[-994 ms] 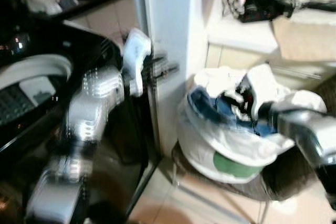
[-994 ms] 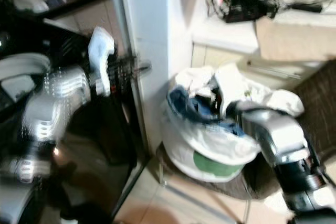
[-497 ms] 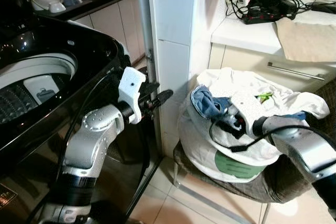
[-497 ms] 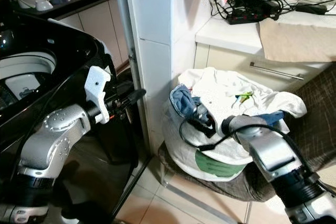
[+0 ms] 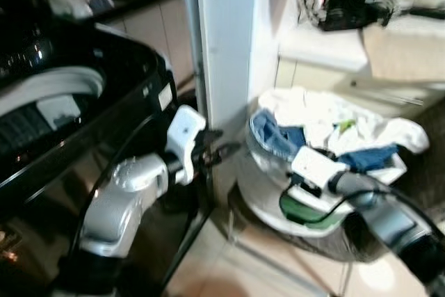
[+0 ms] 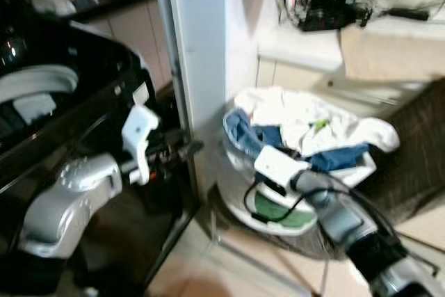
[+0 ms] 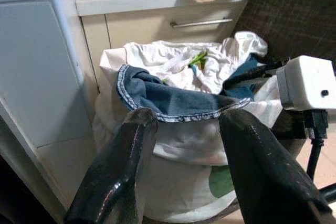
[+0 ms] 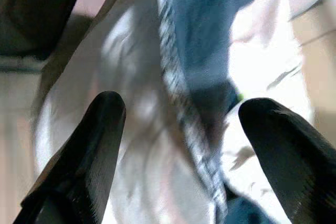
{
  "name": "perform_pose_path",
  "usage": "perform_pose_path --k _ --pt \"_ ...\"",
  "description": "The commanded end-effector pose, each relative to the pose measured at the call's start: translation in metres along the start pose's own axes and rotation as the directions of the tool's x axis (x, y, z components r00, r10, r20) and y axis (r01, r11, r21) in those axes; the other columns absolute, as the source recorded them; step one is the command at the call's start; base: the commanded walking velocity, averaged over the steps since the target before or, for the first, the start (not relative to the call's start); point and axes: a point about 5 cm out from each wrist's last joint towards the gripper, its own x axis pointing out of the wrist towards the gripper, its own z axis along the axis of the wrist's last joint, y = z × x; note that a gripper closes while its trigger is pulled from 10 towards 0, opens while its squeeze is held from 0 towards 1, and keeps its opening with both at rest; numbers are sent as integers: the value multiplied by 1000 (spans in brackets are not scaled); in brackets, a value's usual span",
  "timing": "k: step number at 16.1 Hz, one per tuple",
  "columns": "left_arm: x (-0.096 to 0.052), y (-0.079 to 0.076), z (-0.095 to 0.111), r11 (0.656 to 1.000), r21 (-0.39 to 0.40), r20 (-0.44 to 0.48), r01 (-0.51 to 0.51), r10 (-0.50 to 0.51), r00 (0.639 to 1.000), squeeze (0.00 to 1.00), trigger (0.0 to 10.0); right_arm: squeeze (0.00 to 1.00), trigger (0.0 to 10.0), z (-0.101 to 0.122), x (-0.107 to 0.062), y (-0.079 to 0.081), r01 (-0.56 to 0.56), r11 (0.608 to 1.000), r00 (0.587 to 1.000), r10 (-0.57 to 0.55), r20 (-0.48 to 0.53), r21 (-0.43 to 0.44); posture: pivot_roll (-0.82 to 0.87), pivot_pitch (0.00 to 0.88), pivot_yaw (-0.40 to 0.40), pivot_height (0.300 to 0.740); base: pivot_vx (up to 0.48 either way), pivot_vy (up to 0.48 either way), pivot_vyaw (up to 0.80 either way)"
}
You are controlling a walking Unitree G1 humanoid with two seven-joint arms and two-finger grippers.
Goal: Clothes washing
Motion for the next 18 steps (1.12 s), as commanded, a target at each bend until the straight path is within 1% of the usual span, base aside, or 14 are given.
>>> perform_pose_path --k 1,2,5,6,7,8,9,10,12,14,15,16,18 --pt "-2 6 7 997 0 59 -81 81 995 0 10000 0 10000 3 -1 -10 94 996 994 -93 55 -14 -45 0 50 740 0 0 0" --pt "-2 9 6 992 -3 65 -124 124 990 0 10000 0 10000 4 -1 -11 121 992 990 -119 74 -22 -46 0 47 740 0 0 0" --pt "-2 9 6 992 -3 65 -124 124 990 0 10000 0 10000 4 -1 -11 121 992 990 -119 74 -22 -46 0 47 740 0 0 0" --pt "-4 12 4 987 -15 86 -160 161 983 0 10000 0 10000 10 -3 -15 159 987 980 -159 116 10 -46 0 39 740 0 0 0" --pt "-16 17 -12 949 -1 84 -316 315 945 0 10000 0 10000 47 -21 5 114 929 944 -212 253 353 -52 0 -2 740 0 0 0" --pt "-21 18 -20 924 27 80 -382 379 922 0 10000 0 10000 57 -33 16 68 851 927 -247 282 520 -51 0 -18 740 0 0 0" --pt "-21 18 -21 918 36 76 -395 392 917 0 10000 0 10000 52 -33 19 80 832 930 -260 260 548 -48 0 -28 740 274 0 0" --pt "-21 16 -22 917 35 73 -396 393 917 0 10000 0 10000 49 -33 19 87 822 929 -272 253 563 -49 0 -35 740 311 0 625" --pt "-19 14 -22 919 24 76 -393 391 917 0 10000 0 10000 47 -33 19 101 827 927 -280 250 553 -51 0 -37 740 324 0 631" --pt "-15 10 -25 913 24 92 -407 404 910 0 10000 0 10000 47 -39 15 111 804 928 -294 229 584 -58 0 -37 740 343 0 0" --pt "-13 8 -26 912 24 94 -410 406 909 0 10000 0 10000 48 -41 13 103 806 931 -285 229 582 -62 0 -37 740 352 0 0" --pt "-12 7 -26 911 21 96 -411 408 908 0 10000 0 10000 48 -41 12 94 817 933 -272 236 569 -63 0 -39 740 349 0 0" --pt "-12 7 -25 910 20 99 -414 410 907 0 10000 0 10000 48 -41 12 91 819 934 -268 237 567 -63 0 -40 740 352 0 0"
